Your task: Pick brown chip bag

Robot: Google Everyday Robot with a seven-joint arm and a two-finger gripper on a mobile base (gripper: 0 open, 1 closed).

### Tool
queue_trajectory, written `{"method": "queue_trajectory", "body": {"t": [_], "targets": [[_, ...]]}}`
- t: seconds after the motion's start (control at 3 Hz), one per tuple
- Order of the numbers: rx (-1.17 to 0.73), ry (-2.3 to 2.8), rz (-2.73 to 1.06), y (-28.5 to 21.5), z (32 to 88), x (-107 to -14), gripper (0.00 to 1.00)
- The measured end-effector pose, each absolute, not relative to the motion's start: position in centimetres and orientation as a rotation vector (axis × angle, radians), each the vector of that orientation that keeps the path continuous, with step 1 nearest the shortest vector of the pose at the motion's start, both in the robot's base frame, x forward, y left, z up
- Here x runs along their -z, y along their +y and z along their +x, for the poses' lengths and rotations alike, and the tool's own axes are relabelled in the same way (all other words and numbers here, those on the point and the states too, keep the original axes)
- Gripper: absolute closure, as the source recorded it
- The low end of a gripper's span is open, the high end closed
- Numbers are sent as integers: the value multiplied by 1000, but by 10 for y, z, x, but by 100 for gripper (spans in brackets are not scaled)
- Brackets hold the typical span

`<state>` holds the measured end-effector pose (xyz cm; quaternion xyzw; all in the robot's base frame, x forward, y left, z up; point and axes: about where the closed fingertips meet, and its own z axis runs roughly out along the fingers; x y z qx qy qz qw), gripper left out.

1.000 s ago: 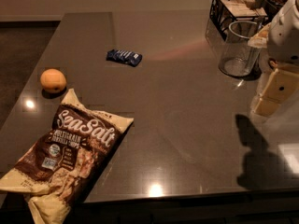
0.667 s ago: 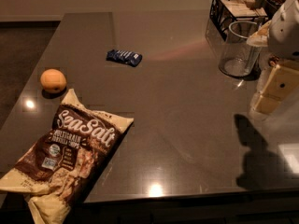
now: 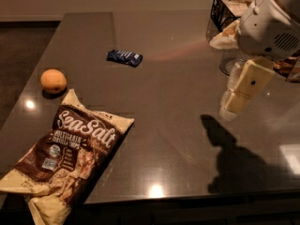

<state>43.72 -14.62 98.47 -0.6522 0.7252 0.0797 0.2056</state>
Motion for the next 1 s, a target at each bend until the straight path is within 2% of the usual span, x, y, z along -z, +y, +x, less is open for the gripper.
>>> {"method": "queue_trajectory", "body": {"t": [0.33, 1.0], "targets": [[-366, 1930, -1879, -93, 433, -976, 0], [-375, 1800, -2083, 15, 402, -930, 0]]}}
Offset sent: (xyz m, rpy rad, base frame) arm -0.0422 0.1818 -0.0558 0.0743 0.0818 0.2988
